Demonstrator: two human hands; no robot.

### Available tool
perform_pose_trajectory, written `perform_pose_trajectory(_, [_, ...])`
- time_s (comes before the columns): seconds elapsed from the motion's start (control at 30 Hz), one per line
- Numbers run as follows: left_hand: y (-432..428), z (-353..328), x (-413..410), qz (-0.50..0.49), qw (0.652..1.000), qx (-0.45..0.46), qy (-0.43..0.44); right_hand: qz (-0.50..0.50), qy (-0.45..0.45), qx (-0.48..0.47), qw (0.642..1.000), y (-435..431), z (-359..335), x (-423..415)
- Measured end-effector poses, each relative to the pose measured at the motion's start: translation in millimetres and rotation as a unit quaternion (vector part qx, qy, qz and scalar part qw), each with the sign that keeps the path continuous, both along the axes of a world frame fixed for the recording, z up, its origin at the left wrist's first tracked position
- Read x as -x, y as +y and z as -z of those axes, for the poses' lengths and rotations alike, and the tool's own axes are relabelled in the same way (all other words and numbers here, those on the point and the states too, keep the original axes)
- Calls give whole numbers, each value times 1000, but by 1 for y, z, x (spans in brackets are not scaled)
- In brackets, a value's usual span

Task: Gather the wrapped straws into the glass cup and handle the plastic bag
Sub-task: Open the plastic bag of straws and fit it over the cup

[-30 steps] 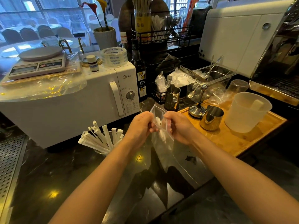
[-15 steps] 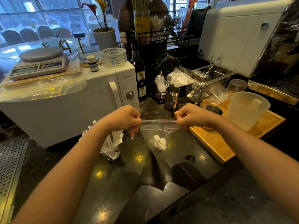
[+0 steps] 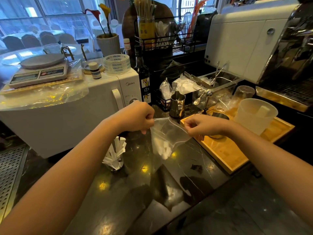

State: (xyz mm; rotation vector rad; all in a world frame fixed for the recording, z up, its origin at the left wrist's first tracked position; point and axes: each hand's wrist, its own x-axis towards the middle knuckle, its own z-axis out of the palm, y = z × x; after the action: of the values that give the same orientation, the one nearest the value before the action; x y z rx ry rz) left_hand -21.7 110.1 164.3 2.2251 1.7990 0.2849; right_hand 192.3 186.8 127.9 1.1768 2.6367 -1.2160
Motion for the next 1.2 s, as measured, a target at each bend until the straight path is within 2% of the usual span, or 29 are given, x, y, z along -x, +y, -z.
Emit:
perform_pose_trajectory(0.07, [1,0,-5,1,1000,-20,-5,26,91,118,989,-4,3,-1])
perform_pose_trajectory(0.17, [1,0,-11,8,999,-44,-2,89,223,313,919,-5,9,-1])
perform_pose_trajectory(0.3, [-1,-3,-15,44,994,-97,30,173,234,454,842,-9,28,2])
perform_pose_trajectory(0.4, [-5,-5,-24,81,987,-133,47,177,244,562,770,-16,52,10])
perform_pose_trajectory(0.57, [-14,-4,-43,133,978,-158,28,152,340,616,694,-29,62,31])
perform_pose_trajectory(0.63, [-18,-1,-48,141,978,-154,21,161,360,588,706,-32,59,41])
perform_pose_trajectory(0.7, [-24,3,-51,154,978,-143,17,202,401,592,669,-27,61,47])
perform_pose_trajectory(0.77, [-31,7,-51,158,978,-134,13,191,457,593,635,-27,64,47])
perform_pose_trajectory(0.83, [-36,12,-47,130,983,-130,-3,172,486,572,638,-25,60,45])
perform_pose_trajectory(0.9, [-38,16,-35,36,986,-129,-101,185,486,548,655,-24,52,45])
perform_pose_trajectory(0.93, [-37,17,-26,-31,974,-135,-177,194,484,534,665,-21,48,46])
perform_pose_trajectory(0.97, [-36,21,-16,-105,948,-146,-261,198,481,518,679,-19,44,47])
perform_pose_trajectory(1.0, [-34,24,-7,-181,909,-140,-349,198,478,501,694,-17,39,49])
perform_pose_trajectory(1.07, [-32,32,11,-286,814,-48,-503,183,478,481,712,-13,26,53])
perform_pose_trajectory(1.13, [-34,41,20,-293,742,98,-595,160,475,468,728,-12,14,60])
perform_pose_trajectory(1.2, [-38,47,22,-253,689,198,-649,154,468,453,743,-12,6,72])
